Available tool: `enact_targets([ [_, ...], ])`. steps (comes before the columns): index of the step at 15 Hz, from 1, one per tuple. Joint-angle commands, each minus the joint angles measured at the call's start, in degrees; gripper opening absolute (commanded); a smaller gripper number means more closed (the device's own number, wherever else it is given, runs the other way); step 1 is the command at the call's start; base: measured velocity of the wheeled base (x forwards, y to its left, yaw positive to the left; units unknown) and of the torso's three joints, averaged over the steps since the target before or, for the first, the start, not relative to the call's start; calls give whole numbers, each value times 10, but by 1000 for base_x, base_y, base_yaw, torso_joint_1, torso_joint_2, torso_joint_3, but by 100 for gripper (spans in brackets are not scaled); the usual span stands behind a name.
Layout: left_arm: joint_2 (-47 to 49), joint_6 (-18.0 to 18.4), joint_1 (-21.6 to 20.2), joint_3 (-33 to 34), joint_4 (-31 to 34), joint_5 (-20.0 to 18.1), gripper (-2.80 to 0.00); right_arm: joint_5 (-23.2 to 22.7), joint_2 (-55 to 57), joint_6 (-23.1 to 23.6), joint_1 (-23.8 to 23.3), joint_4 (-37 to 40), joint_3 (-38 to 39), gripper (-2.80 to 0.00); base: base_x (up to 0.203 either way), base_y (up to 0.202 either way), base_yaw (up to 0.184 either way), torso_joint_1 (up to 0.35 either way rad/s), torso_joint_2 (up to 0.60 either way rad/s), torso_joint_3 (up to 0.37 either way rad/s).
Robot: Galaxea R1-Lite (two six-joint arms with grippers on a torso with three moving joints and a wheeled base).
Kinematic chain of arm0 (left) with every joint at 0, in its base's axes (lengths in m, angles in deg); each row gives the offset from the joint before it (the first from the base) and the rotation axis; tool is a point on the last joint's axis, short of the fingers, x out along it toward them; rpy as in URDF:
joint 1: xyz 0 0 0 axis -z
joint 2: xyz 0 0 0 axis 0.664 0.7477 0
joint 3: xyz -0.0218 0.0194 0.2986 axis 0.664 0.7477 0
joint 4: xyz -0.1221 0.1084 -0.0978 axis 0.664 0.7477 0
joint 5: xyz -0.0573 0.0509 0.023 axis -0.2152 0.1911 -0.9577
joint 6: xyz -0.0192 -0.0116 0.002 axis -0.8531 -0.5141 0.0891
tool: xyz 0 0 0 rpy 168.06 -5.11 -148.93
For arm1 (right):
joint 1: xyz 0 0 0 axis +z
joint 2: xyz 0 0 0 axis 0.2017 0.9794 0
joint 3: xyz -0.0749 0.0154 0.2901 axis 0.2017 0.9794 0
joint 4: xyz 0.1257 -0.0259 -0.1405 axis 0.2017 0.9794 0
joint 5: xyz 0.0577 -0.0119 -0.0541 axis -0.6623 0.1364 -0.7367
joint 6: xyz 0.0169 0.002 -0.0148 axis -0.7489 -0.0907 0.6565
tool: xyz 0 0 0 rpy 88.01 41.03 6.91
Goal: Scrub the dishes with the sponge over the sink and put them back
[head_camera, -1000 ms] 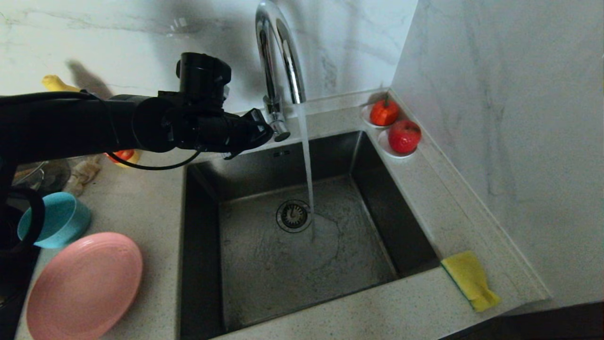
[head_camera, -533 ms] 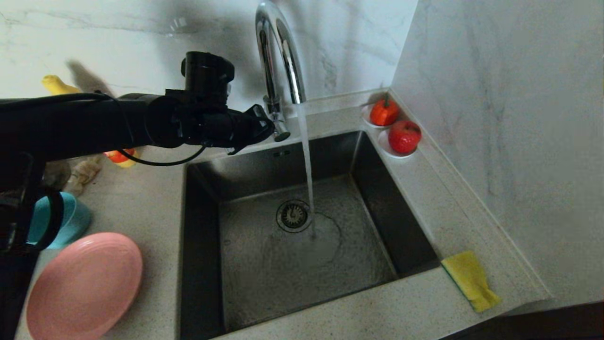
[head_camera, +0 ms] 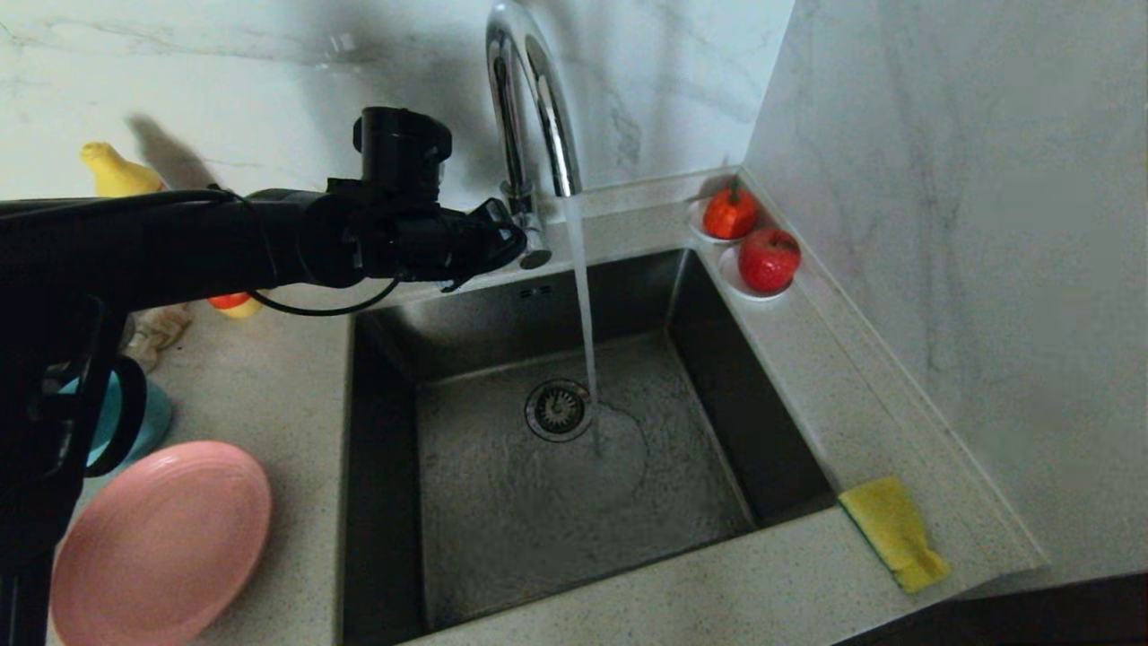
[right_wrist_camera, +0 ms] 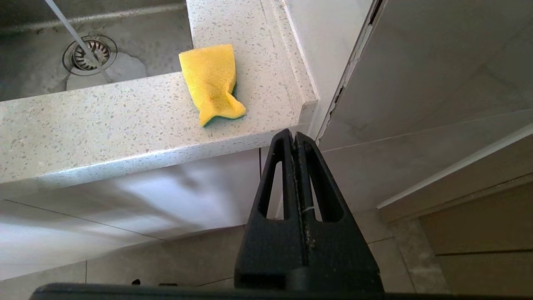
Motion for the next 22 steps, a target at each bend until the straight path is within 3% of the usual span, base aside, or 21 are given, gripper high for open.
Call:
enact_targets([
  [1, -2, -2, -3, 0, -5, 1, -280, 0, 1, 0, 0, 0, 0, -280, 0, 0, 0, 0, 0, 0],
  [15, -18, -1, -28, 3, -10, 0, -280, 0, 1, 0, 0, 0, 0, -280, 0, 0, 0, 0, 0, 0],
  [18, -53, -1, -28, 35, -6, -3, -280, 0, 1, 0, 0, 0, 0, -280, 0, 0, 0, 0, 0, 0],
  [22, -158, -1, -28, 134, -8, -13, -280, 0, 1, 0, 0, 0, 0, -280, 0, 0, 0, 0, 0, 0],
])
